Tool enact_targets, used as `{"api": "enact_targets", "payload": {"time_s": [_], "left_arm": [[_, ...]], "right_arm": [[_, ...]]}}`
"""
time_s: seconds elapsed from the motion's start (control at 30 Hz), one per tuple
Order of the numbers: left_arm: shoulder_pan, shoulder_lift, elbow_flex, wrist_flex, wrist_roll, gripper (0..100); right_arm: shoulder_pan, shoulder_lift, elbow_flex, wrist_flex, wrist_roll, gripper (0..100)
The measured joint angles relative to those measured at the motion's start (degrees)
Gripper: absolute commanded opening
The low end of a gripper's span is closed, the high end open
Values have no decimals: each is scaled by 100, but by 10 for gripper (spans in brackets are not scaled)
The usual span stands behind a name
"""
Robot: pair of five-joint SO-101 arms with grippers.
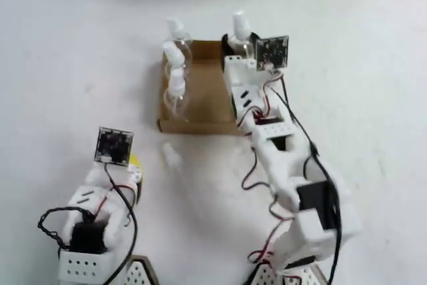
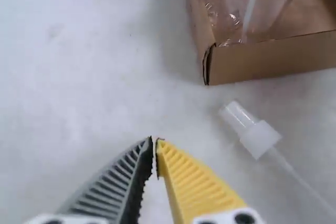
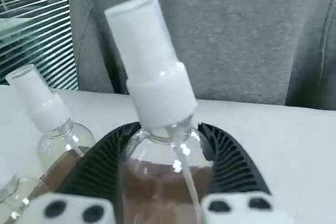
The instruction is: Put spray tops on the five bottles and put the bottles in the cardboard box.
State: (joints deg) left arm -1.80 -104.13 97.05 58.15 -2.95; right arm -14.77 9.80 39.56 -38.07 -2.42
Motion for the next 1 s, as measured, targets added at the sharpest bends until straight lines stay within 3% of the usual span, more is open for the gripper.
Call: {"api": "enact_targets", "payload": {"time_s": [0.2,0.53,1.0], "left_arm": [[0,0,0,0,0,23],[0,0,0,0,0,23],[0,0,0,0,0,23]], "right_arm": [[44,1029,-510,-818,0,15],[246,2207,-1705,-879,-9,15],[246,2910,-2312,-888,-9,15]]}}
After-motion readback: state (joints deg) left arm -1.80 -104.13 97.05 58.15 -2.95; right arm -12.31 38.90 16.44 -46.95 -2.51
